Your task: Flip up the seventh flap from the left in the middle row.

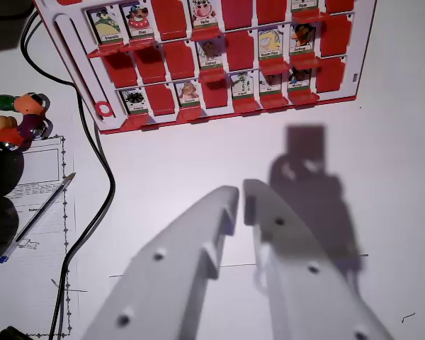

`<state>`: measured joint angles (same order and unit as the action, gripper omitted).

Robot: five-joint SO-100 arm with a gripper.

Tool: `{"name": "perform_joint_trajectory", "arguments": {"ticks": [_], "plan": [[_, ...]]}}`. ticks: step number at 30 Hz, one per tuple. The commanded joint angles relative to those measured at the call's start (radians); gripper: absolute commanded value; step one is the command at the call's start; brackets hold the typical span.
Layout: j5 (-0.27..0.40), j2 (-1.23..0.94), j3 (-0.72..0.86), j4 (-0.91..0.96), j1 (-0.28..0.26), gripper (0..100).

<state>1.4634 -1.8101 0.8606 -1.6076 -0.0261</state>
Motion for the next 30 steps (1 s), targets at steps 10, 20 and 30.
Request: {"name": "perform_joint_trajectory", "arguments": {"ticks": [10,20,30], "plan": [[0.003,-0.04,-0.012,-0.003,0.009,0],[0.032,-0.04,0.037,0.008,0.057,0],[0.097,-0.067,0.264,0.244,0.17,0]]}}
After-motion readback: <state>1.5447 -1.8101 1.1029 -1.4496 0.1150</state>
